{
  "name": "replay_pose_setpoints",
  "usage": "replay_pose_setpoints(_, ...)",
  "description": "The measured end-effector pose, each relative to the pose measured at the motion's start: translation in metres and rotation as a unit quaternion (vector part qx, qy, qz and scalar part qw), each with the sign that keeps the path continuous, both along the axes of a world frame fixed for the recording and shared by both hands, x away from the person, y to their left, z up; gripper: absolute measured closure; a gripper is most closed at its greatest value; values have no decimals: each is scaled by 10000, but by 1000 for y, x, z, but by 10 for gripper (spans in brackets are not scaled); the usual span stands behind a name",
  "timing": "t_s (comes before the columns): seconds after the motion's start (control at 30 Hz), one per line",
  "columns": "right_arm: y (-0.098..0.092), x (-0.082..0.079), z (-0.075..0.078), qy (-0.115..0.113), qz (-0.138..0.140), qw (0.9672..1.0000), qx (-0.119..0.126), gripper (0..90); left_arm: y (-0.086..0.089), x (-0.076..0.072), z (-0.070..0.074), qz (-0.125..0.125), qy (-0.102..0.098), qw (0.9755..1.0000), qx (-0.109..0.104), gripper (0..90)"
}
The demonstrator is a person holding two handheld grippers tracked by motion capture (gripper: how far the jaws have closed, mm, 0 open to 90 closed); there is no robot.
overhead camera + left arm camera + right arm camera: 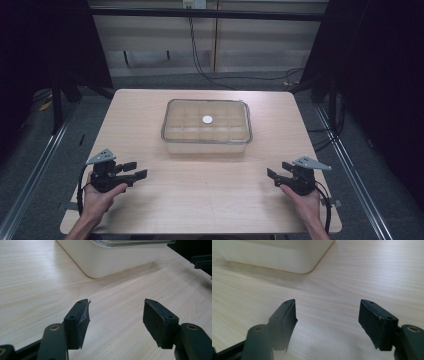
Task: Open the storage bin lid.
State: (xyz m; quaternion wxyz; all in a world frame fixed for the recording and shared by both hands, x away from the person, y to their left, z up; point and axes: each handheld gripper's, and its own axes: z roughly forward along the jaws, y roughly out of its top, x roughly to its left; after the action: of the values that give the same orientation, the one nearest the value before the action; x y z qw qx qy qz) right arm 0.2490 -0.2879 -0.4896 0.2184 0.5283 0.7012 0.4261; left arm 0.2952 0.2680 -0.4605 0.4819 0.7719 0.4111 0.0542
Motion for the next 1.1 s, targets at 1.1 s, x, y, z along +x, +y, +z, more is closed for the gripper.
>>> replay_pose_setpoints(1.1,20,19,30,297,696,9962,439,389,-21,6,9,-112,-36,9995,291,399)
